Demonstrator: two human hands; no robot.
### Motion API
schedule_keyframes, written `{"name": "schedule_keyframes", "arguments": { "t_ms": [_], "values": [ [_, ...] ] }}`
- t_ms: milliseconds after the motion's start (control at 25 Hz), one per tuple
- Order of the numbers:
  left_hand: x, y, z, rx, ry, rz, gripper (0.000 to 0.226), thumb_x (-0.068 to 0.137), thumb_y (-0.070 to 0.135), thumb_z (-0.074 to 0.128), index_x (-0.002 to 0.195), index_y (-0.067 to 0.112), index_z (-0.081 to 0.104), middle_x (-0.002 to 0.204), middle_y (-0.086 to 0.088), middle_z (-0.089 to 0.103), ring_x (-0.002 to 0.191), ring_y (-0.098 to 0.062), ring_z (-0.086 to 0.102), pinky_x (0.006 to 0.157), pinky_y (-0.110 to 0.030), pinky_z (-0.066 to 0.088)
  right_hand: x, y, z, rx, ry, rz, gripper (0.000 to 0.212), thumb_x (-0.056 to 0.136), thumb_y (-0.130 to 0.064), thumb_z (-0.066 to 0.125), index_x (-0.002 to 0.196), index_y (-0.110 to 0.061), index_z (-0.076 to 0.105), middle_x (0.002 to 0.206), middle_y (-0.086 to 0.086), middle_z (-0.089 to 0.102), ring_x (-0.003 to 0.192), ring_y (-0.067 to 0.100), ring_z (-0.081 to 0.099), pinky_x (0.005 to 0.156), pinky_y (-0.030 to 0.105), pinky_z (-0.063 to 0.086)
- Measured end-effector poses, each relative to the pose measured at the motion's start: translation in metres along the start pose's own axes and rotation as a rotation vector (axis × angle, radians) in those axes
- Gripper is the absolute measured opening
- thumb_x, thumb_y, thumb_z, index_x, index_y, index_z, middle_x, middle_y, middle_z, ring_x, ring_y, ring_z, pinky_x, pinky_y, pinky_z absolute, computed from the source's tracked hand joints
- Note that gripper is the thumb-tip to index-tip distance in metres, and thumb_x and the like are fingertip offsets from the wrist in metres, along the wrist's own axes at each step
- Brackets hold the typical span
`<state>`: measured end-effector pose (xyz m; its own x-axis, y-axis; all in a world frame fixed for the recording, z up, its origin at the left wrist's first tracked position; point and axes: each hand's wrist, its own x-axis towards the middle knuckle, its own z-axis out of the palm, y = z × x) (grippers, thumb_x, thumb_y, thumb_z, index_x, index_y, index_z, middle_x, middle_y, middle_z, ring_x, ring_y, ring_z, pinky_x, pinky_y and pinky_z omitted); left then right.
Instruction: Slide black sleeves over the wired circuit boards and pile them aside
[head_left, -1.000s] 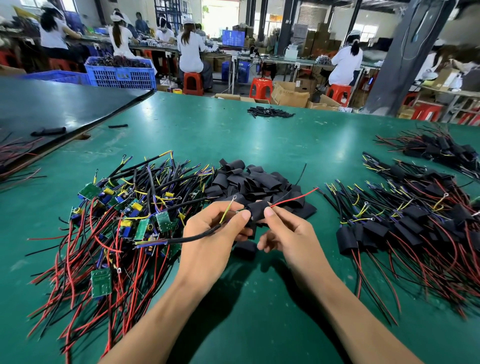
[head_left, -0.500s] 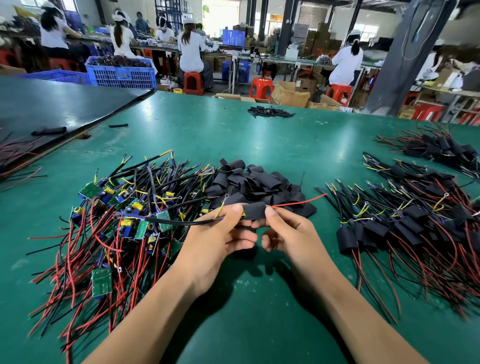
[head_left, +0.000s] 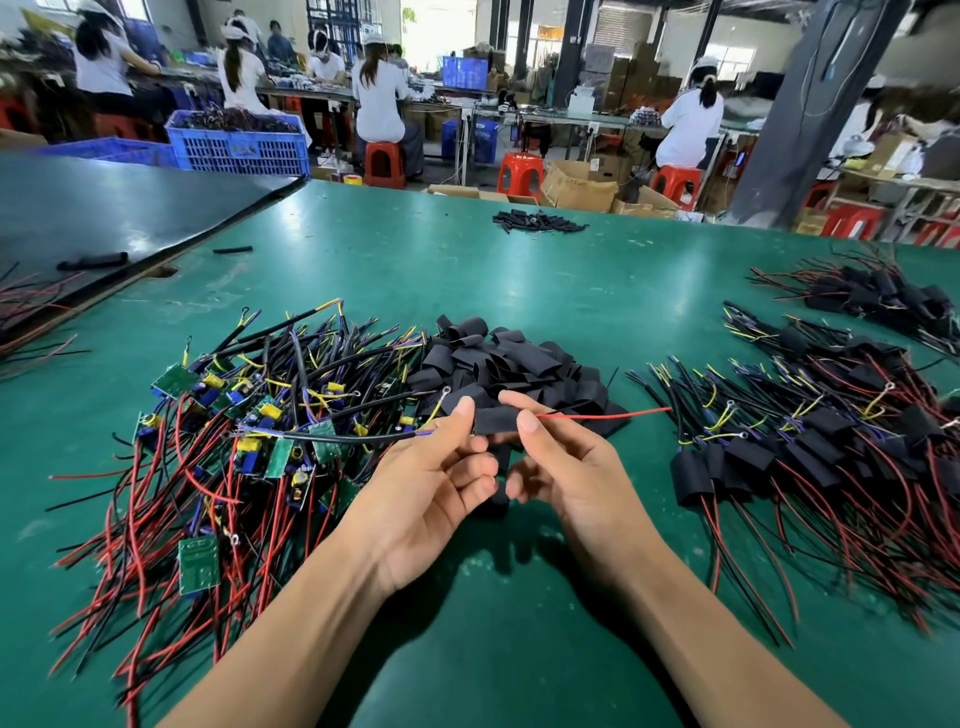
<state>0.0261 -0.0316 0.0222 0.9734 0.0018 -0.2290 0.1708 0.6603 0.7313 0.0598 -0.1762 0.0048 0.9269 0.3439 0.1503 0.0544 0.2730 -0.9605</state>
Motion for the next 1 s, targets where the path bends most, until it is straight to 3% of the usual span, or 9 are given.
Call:
{"name": "schedule_keyframes", "arguments": {
  "t_ms": [200, 360, 600, 840, 1000],
  "values": [
    [0.001, 0.004, 0.001, 0.013, 0.005, -0.006, 0.017, 0.076, 0.029, 0.071, 0.077, 0.013, 0.073, 0.076, -0.009, 0.072, 0.059, -0.015, 0.070, 0.054, -0.024, 0.057, 0.003, -0.001, -0.006, 0.034, 0.039, -0.010, 0.031, 0.083, -0.037, 0.072, 0.112, -0.027, 0.075, 0.092, -0.003, 0.073, 0.055, 0.013, 0.057, 0.057, 0.022, 0.048],
    [0.001, 0.003, -0.001, 0.014, -0.003, 0.015, 0.015, 0.081, 0.019, 0.067, 0.092, 0.009, 0.070, 0.083, -0.012, 0.074, 0.065, -0.017, 0.073, 0.058, -0.025, 0.058, 0.004, -0.002, -0.010, 0.024, 0.047, -0.001, 0.035, 0.083, -0.040, 0.074, 0.116, -0.026, 0.074, 0.092, -0.004, 0.072, 0.058, 0.013, 0.056, 0.059, 0.022, 0.048],
    [0.003, 0.002, -0.004, 0.033, 0.001, 0.012, 0.010, 0.079, 0.017, 0.068, 0.086, 0.010, 0.070, 0.077, -0.010, 0.073, 0.062, -0.016, 0.072, 0.056, -0.026, 0.058, 0.003, -0.001, -0.005, -0.002, 0.045, -0.002, 0.031, 0.083, -0.039, 0.074, 0.113, -0.032, 0.075, 0.093, -0.001, 0.071, 0.057, 0.016, 0.057, 0.061, 0.029, 0.046],
    [0.001, 0.000, -0.004, 0.047, -0.007, 0.026, 0.029, 0.076, 0.014, 0.067, 0.103, 0.007, 0.061, 0.070, -0.006, 0.068, 0.058, -0.014, 0.069, 0.054, -0.024, 0.057, -0.001, -0.003, -0.004, -0.009, -0.015, 0.044, 0.036, 0.084, -0.039, 0.068, 0.118, -0.027, 0.073, 0.091, 0.000, 0.071, 0.058, 0.017, 0.058, 0.059, 0.024, 0.048],
    [0.003, 0.003, -0.004, 0.075, 0.021, 0.052, 0.009, 0.084, 0.013, 0.066, 0.093, 0.012, 0.065, 0.074, -0.009, 0.069, 0.059, -0.018, 0.070, 0.055, -0.026, 0.058, 0.001, -0.004, -0.008, -0.033, -0.013, 0.017, 0.033, 0.087, -0.032, 0.067, 0.118, -0.024, 0.072, 0.092, 0.000, 0.071, 0.061, 0.019, 0.059, 0.060, 0.024, 0.050]
  ]
}}
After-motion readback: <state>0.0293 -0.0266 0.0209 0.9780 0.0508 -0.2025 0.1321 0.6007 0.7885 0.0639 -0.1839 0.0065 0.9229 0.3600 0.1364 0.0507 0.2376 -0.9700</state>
